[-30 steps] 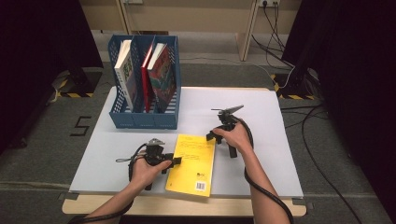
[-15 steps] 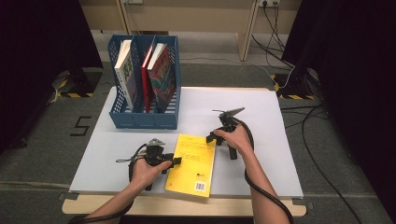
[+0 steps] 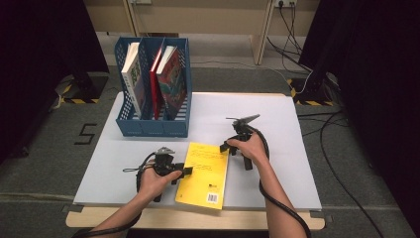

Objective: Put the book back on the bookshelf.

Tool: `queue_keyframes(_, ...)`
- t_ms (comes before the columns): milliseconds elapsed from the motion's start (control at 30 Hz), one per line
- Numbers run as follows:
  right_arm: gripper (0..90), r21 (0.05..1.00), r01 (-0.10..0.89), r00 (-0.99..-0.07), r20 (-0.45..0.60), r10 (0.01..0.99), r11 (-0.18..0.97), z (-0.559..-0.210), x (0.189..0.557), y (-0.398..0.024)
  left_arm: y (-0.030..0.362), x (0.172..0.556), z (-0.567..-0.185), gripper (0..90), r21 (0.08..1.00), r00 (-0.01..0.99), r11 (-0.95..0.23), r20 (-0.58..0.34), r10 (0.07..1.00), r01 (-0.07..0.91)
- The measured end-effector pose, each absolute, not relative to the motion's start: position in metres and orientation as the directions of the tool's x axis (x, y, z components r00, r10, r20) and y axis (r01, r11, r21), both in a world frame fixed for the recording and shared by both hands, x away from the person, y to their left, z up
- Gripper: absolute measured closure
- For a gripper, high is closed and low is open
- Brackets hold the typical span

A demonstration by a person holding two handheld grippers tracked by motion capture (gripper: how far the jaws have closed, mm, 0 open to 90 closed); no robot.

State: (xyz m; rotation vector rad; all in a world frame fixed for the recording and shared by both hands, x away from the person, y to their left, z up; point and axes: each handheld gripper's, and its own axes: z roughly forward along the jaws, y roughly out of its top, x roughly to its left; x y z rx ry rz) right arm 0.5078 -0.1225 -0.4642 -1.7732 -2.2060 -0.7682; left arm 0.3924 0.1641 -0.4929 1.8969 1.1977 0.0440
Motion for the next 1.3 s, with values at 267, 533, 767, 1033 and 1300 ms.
queue_keyframes(267, 65.0, 0.289, 0.951, -0.245, 0.487, 0.838, 0.110, -0.464, 0.508, -0.126, 0.164, 0.393, -0.492, 52.7, 0.673, 0.539, -0.173, -0.384, 0.749, 0.719)
queue_keyframes(533, 68.1, 0.319, 0.942, -0.259, 0.486, 0.835, 0.107, -0.454, 0.510, -0.122, 0.166, 0.396, -0.491, 53.0, 0.658, 0.532, -0.171, -0.399, 0.747, 0.733)
queue_keyframes(767, 68.5, 0.379, 0.921, -0.286, 0.495, 0.820, 0.092, -0.434, 0.508, -0.119, 0.165, 0.399, -0.490, 53.0, 0.653, 0.530, -0.170, -0.405, 0.745, 0.738)
queue_keyframes(1033, 64.8, 0.364, 0.930, -0.257, 0.528, 0.810, 0.058, -0.439, 0.510, -0.117, 0.165, 0.400, -0.491, 53.0, 0.656, 0.530, -0.167, -0.406, 0.745, 0.736)
queue_keyframes(1300, 65.0, 0.359, 0.932, -0.249, 0.527, 0.813, 0.053, -0.440, 0.510, -0.116, 0.165, 0.399, -0.491, 53.0, 0.659, 0.530, -0.163, -0.406, 0.745, 0.734)
